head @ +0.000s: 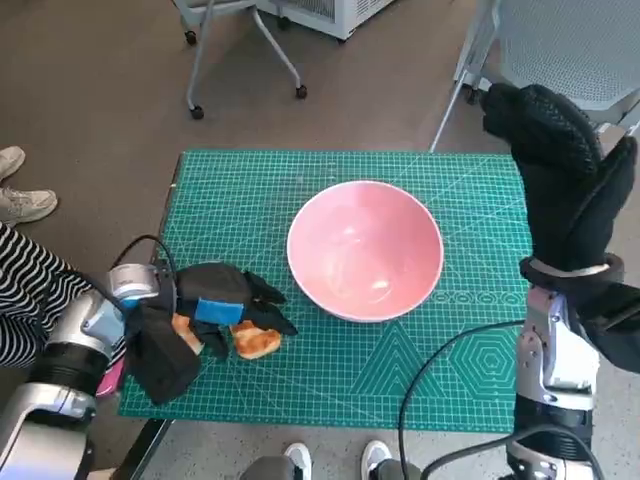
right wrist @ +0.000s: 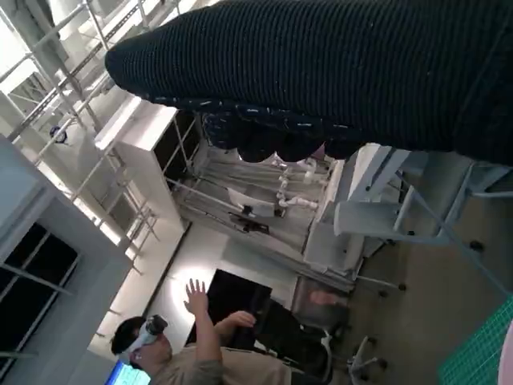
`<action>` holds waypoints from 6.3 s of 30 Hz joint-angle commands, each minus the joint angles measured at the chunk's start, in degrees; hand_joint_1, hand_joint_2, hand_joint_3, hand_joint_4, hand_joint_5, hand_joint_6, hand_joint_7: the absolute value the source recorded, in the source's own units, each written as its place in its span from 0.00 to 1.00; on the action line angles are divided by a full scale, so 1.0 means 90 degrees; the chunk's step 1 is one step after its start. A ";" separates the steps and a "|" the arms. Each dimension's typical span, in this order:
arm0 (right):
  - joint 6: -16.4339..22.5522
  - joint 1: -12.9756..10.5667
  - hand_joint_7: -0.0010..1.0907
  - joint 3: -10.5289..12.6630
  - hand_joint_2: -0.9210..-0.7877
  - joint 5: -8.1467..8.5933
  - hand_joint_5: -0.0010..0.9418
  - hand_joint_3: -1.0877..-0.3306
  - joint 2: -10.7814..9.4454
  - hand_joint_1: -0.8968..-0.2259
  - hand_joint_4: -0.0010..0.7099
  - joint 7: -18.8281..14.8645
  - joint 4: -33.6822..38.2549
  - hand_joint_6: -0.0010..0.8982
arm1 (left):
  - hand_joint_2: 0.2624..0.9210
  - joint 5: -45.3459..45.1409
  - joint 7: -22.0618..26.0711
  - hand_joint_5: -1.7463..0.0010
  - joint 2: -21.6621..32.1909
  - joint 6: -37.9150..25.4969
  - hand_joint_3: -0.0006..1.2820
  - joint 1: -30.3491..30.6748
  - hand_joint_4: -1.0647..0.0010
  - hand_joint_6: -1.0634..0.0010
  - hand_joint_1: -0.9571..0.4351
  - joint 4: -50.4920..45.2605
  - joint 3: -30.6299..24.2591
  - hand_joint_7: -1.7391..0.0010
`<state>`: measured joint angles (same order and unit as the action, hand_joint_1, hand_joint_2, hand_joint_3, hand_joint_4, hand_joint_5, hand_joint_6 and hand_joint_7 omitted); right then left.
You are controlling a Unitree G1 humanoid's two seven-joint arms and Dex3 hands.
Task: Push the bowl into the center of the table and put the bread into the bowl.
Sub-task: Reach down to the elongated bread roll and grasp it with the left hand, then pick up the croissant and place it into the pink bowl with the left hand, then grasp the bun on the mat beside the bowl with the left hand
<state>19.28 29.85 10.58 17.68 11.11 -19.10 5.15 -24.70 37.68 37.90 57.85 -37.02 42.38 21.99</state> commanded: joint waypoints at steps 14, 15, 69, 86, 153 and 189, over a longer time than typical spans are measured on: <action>-0.0077 -0.0250 0.52 -0.0029 0.00 -0.0056 0.00 0.55 -0.0033 0.33 0.24 0.0094 -0.0102 0.04 | 1.00 -0.1309 -0.1284 0.29 0.0291 0.0137 0.12 -0.0209 0.49 0.44 0.69 -0.0006 0.0253 0.28; -0.0066 -0.0251 0.52 -0.0033 0.00 -0.0063 0.00 0.55 -0.0035 0.33 0.24 0.0094 -0.0099 0.04 | 1.00 -0.1305 -0.1309 0.28 0.0318 0.0138 0.11 -0.0214 0.49 0.43 0.69 -0.0025 0.0241 0.28; -0.0048 -0.0230 0.55 0.0077 0.00 0.0021 0.00 0.55 0.0087 0.33 0.21 0.0017 -0.0023 0.02 | 1.00 0.1958 -0.0053 0.36 -0.0643 -0.2294 0.05 -0.1639 0.37 0.38 0.69 -0.3356 -0.1009 0.31; -0.0116 -0.0298 0.56 0.0118 0.00 0.0010 0.00 0.54 0.0132 0.33 0.20 0.0056 -0.0120 0.01 | 1.00 0.0138 -0.1394 0.39 -0.1927 -0.2079 0.04 -0.2289 0.36 0.37 0.69 -0.1060 -0.0360 0.30; -0.0230 -0.0247 0.59 0.0023 0.00 0.0058 0.00 0.53 0.0043 0.30 0.22 0.0119 -0.0255 0.00 | 0.72 0.3072 0.1478 1.00 0.2055 -0.3939 0.00 0.1898 0.93 0.89 0.46 -0.4927 -0.3706 0.80; -0.0271 -0.0140 0.55 0.0066 0.00 0.0137 0.00 0.51 0.0098 0.31 0.20 -0.0172 -0.0124 0.00 | 0.70 0.2167 0.1586 1.00 0.2245 -0.4680 0.00 0.3706 0.93 0.80 0.63 -0.5498 -0.3290 0.97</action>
<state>17.86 29.18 11.07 18.29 11.42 -20.28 3.99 -3.78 52.48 57.47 15.14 -4.89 -6.03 -8.57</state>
